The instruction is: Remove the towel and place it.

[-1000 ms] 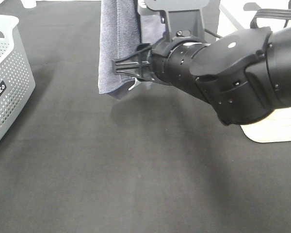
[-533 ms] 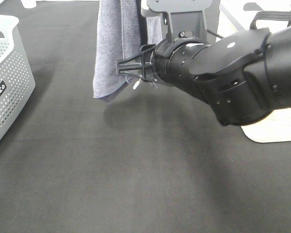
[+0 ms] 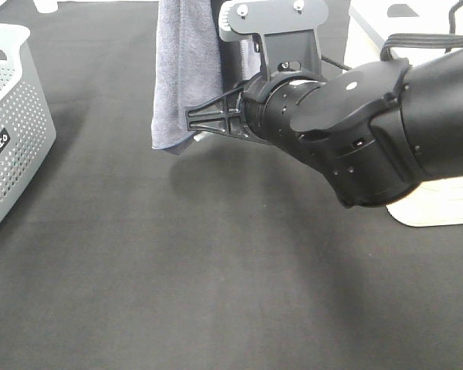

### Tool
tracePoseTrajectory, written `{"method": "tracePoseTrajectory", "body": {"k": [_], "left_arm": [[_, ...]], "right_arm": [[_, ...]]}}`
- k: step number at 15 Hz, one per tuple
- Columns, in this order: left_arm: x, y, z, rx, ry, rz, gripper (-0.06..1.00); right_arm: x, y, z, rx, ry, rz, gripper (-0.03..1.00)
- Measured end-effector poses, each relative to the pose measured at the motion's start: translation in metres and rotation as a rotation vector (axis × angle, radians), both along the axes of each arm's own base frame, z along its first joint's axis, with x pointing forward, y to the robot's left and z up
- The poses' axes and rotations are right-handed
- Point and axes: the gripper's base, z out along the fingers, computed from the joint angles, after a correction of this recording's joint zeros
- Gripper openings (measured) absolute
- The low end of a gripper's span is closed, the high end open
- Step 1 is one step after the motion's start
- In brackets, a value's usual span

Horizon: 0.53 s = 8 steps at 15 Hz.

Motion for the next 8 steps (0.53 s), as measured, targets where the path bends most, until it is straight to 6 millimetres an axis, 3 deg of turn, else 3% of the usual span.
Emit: {"method": "tracePoseTrajectory", "body": {"k": [1,2,5,8], "left_arm": [[0.000,0.000,0.000,0.000,0.000,0.000,0.00],[0.000,0.000,0.000,0.003,0.001,0.001,0.00],[0.002,0.000,-0.010,0.052,0.046,0.000,0.00],[0.009,-0.004,-0.027,0.110,0.119,-0.011,0.00]], "right_arm": [[0.000,0.000,0.000,-0.005,0.003,0.000,0.02],[-0.001,0.000,-0.001,-0.020,0.012,0.009,0.00],[-0.008,0.001,-0.003,-0.088,0.096,0.099,0.00],[-0.017,-0.008,0.018,-0.197,0.088,0.175,0.00]]}}
